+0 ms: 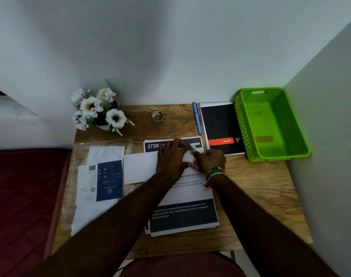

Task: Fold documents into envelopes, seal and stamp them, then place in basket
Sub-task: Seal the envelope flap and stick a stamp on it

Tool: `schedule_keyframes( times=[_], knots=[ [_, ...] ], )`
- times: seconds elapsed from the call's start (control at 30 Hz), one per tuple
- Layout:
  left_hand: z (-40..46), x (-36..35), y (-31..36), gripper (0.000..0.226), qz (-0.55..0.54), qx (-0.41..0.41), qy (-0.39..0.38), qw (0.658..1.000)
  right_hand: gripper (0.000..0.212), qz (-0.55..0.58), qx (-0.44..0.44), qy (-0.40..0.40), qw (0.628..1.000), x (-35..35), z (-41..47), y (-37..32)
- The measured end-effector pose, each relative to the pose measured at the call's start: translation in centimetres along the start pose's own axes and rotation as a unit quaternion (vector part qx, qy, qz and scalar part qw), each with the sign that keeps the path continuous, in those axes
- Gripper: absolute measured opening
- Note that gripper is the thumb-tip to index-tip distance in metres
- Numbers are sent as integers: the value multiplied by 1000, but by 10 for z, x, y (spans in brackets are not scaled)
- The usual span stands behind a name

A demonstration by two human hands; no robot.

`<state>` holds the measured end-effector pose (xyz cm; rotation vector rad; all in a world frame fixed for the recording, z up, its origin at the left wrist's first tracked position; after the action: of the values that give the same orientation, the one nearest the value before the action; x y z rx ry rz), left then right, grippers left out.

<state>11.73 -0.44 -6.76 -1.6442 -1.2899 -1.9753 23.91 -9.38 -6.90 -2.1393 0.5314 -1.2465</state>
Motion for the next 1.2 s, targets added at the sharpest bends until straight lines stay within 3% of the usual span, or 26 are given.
schedule_keyframes(
  times=[0.13,0.27,0.37,0.43,0.63,0.93,1.2],
  knots=[
    [-1,3,-1,61,-10,-8,11,1000,19,69,-27,42,996,14,-25,22],
    [-2,3,-10,68,-34,-15,27,999,15,-34,188,77,978,22,-46,31],
    [-6,-1,-18,70,-60,-26,51,997,37,-138,388,91,907,15,-51,20],
    [-9,-4,-22,74,-74,-25,63,995,46,-188,440,78,874,4,-47,13],
    [-11,-13,-28,65,-75,-47,83,993,49,-271,429,89,857,-16,-35,12],
    [-13,-14,-24,60,-23,-74,68,995,30,-145,450,116,873,-10,-34,19],
    [-13,-18,-24,59,7,-75,57,996,39,-198,443,125,866,-16,-34,21]
  ],
)
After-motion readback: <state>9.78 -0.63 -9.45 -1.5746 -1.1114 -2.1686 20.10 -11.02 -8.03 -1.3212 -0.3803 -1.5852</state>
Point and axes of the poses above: each hand's wrist, its own z-axis towards the middle knuckle, its own x-axis out of the back of the hand, y = z × x, the point moved 6 cm from there along z, towards the middle knuckle, and after that the axes turned 12 degrees about y, right-handed, at the moved point
